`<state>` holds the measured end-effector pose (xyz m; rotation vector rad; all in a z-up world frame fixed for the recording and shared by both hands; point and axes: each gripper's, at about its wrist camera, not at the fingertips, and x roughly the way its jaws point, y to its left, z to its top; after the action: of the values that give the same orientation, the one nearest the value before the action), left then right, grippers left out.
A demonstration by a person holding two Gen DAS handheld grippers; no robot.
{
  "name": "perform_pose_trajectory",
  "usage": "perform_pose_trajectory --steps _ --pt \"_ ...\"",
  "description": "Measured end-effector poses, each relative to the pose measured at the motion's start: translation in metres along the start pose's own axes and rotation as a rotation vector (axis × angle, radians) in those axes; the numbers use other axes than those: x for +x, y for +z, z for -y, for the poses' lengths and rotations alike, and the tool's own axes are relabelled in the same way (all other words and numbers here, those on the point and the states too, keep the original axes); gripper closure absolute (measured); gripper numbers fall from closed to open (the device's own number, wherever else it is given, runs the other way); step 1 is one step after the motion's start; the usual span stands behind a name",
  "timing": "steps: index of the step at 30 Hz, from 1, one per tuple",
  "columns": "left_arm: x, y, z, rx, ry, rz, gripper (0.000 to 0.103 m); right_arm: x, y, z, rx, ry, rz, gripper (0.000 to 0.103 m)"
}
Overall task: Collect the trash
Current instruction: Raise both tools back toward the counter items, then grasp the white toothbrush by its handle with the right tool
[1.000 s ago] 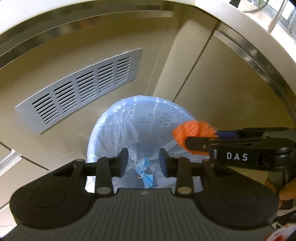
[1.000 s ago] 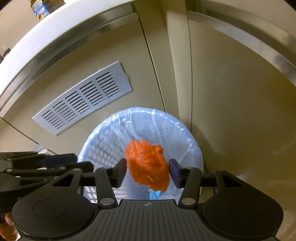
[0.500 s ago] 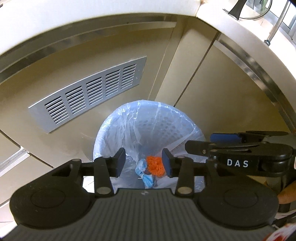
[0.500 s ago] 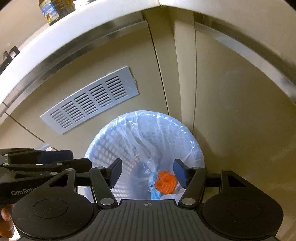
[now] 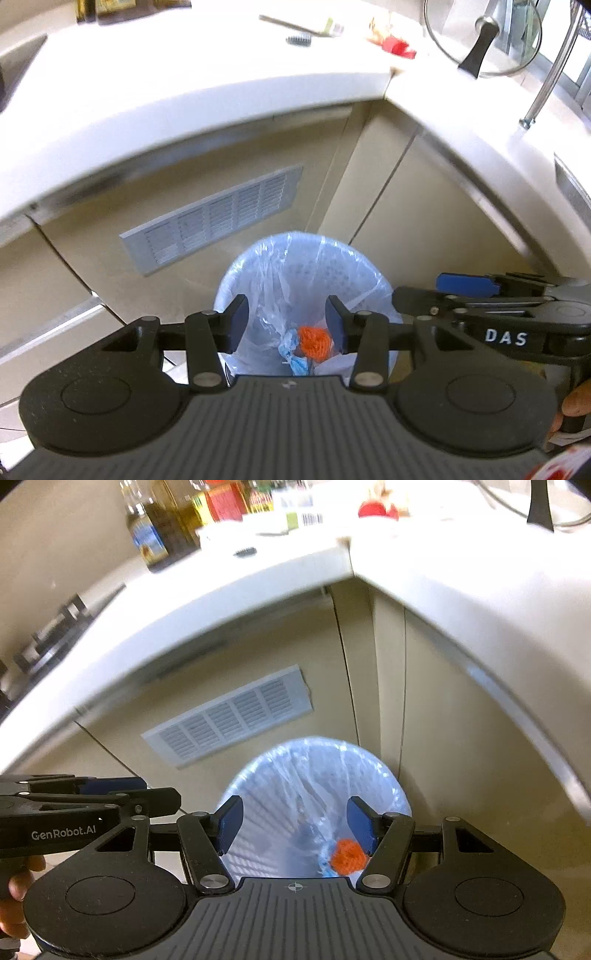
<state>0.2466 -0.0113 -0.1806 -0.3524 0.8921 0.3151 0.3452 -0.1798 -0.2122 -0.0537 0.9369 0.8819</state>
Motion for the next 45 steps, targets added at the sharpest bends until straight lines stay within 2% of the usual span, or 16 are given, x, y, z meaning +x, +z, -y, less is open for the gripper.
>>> perform_pose_trajectory --steps 11,19,25,32,42,45 --pt "-0.061 0.028 0.011 0.021 0.036 0.123 0.059 -0.063 0.028 -0.015 -0.092 0.062 0.13 0.041" --pt "-0.063 0.077 0.008 0.059 0.022 0.195 0.057 -0.071 0.066 -0.005 -0.138 0.034 0.22 0.041" --pt "-0.048 0.115 -0.001 0.081 0.006 0.215 0.056 -0.06 0.106 0.01 -0.192 0.005 0.265 0.041" --pt "-0.025 0.143 -0.012 0.094 -0.004 0.201 0.056 -0.03 0.15 0.025 -0.301 -0.01 0.275 0.041" --pt "-0.001 0.161 -0.025 0.084 0.007 0.152 0.056 0.023 0.187 0.033 -0.453 0.022 0.203 0.041" --pt "0.002 0.164 -0.028 0.08 0.006 0.144 0.056 0.038 0.194 0.029 -0.509 0.037 0.164 0.046"
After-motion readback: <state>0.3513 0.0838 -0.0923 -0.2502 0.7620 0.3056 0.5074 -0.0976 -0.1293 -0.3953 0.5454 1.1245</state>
